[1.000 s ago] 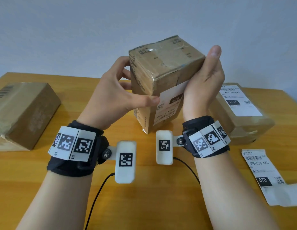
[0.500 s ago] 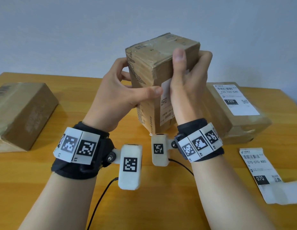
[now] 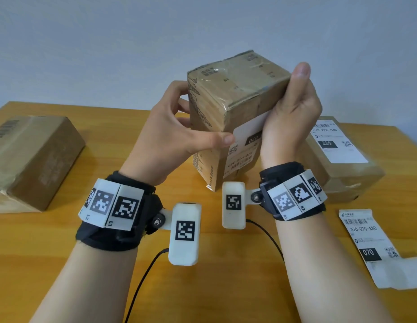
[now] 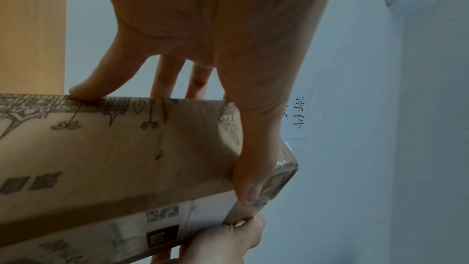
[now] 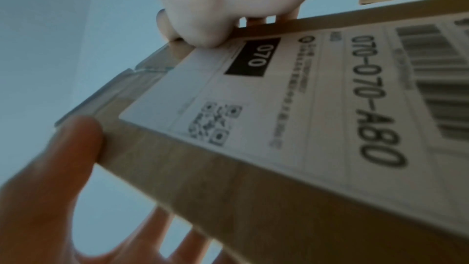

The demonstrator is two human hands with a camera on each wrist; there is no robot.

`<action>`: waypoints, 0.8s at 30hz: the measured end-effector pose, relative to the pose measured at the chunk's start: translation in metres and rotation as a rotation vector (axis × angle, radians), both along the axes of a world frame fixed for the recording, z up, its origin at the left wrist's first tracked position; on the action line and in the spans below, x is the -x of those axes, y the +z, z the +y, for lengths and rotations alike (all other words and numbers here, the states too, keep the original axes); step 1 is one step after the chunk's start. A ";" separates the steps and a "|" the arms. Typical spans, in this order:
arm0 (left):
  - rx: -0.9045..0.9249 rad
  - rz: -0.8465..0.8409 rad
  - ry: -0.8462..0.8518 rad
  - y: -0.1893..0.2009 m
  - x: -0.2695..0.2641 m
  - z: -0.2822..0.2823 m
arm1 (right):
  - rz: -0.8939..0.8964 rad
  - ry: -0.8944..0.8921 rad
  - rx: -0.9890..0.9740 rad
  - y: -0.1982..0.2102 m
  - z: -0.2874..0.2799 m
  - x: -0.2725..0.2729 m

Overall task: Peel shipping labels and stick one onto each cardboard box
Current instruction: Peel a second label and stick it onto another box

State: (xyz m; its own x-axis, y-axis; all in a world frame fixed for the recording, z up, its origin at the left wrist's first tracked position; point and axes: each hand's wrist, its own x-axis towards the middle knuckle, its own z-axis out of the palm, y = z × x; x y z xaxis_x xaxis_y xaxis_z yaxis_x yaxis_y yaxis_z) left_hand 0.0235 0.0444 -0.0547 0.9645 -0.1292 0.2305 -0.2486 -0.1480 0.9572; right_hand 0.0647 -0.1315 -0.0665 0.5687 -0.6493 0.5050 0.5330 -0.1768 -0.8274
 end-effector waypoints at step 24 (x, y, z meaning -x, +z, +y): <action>0.293 0.115 0.150 0.004 -0.001 0.002 | 0.197 0.126 0.520 -0.006 0.015 0.000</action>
